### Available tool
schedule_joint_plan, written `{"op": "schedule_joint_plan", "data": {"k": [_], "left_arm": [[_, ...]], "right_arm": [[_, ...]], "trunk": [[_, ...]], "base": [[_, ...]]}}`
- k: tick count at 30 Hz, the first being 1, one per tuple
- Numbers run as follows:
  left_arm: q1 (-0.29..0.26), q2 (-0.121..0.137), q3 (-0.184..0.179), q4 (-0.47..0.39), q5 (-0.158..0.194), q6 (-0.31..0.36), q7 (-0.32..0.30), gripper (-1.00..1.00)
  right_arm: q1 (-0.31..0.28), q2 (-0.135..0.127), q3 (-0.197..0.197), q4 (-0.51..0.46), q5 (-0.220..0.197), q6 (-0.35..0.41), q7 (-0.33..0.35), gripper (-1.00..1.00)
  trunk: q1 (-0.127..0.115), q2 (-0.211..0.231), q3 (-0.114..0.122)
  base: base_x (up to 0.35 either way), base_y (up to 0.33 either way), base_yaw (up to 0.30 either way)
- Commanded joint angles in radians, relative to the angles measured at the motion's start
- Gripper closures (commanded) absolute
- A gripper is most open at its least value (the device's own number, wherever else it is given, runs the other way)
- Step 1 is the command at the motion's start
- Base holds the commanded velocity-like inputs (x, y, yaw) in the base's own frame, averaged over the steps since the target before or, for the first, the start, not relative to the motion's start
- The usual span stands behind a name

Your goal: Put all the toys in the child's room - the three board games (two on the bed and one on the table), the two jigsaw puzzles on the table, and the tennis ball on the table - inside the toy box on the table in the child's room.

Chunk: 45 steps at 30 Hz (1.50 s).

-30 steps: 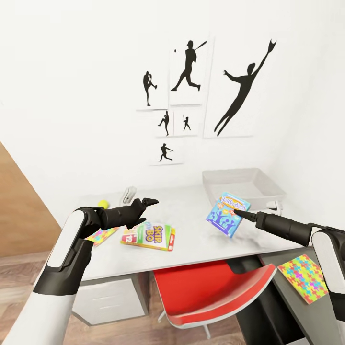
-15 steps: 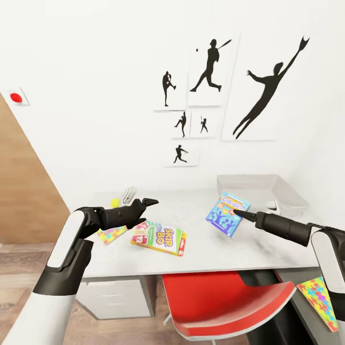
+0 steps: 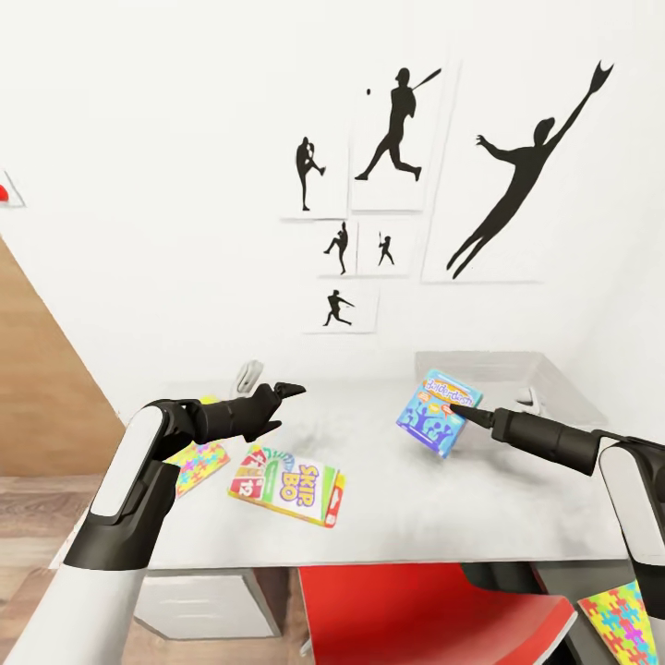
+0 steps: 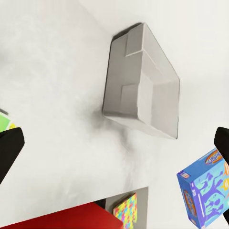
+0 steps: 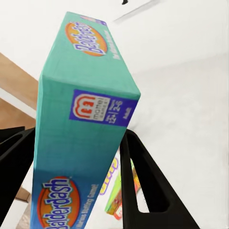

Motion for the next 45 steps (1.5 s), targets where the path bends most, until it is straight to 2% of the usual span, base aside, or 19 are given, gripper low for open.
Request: {"op": "schedule_joint_plan", "data": {"k": [1, 36, 40, 42, 45], "left_arm": [[-0.001, 0.000, -0.001, -0.001, 0.010, -0.001, 0.010, -1.00], [-0.001, 0.000, -0.001, -0.001, 0.010, -0.001, 0.011, -1.00], [-0.001, 0.000, -0.001, -0.001, 0.010, -0.001, 0.010, -1.00], [-0.001, 0.000, -0.001, -0.001, 0.010, -0.001, 0.010, -1.00], [-0.001, 0.001, 0.000, -0.001, 0.010, -0.001, 0.010, -1.00]], "right_arm": [[-0.001, 0.000, -0.001, 0.000, 0.004, 0.005, 0.008, 1.00], [-0.004, -0.008, -0.005, 0.001, -0.004, 0.005, 0.013, 1.00], [-0.017, -0.025, -0.009, 0.011, -0.008, 0.005, 0.014, 1.00], [-0.056, -0.056, -0.008, 0.044, -0.010, 0.005, 0.014, 1.00], [-0.173, -0.113, 0.000, 0.187, -0.011, 0.005, 0.016, 1.00]], "trunk": [[0.001, -0.002, -0.002], [0.001, -0.002, -0.002], [0.001, -0.002, -0.002], [0.001, -0.002, -0.002], [0.001, -0.002, -0.002]], "base": [[0.081, -0.066, 0.005], [0.007, -0.006, 0.000], [0.000, 0.000, 0.000], [0.000, 0.000, 0.000], [0.000, 0.000, 0.000]]}}
